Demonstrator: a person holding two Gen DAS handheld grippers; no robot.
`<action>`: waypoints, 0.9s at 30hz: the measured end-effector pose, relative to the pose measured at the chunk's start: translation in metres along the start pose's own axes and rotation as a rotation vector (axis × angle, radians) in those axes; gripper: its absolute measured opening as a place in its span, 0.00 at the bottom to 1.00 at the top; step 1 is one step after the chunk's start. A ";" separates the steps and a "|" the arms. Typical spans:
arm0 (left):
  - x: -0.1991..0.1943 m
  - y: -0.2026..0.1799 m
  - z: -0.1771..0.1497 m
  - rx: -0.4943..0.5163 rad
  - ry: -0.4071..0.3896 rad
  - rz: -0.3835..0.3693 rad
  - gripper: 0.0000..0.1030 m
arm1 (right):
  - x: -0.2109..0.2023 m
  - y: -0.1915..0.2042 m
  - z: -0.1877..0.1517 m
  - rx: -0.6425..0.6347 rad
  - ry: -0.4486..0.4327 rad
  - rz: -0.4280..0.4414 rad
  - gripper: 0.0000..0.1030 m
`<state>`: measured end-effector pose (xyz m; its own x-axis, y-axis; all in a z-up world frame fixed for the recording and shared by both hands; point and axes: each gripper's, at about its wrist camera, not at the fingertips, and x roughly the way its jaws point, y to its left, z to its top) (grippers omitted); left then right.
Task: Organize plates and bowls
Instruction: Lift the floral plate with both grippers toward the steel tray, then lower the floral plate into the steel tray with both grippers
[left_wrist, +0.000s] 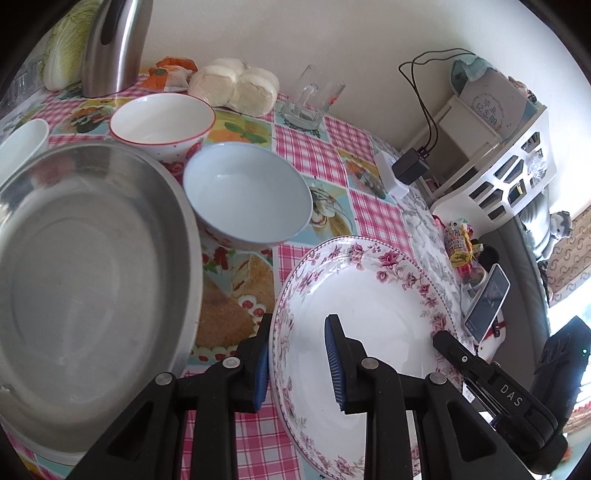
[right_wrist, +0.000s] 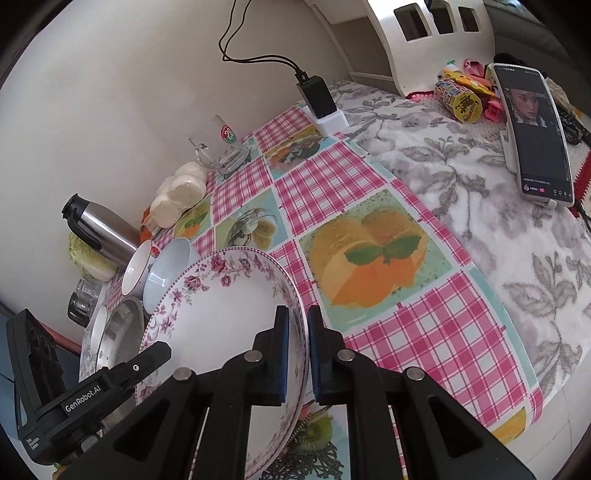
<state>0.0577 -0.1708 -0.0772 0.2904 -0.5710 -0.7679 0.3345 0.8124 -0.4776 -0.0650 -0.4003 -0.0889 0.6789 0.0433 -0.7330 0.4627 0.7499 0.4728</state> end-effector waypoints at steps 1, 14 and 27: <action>-0.002 0.002 0.001 -0.001 -0.003 -0.001 0.28 | -0.001 0.003 0.000 -0.005 -0.003 0.002 0.10; -0.037 0.048 0.022 -0.015 -0.056 0.018 0.28 | 0.009 0.060 -0.011 -0.072 0.003 0.039 0.10; -0.063 0.098 0.035 -0.065 -0.090 0.039 0.28 | 0.030 0.113 -0.026 -0.137 0.049 0.052 0.10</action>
<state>0.1036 -0.0594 -0.0610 0.3821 -0.5450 -0.7463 0.2634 0.8383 -0.4773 -0.0071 -0.2974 -0.0701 0.6699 0.1134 -0.7338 0.3438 0.8286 0.4419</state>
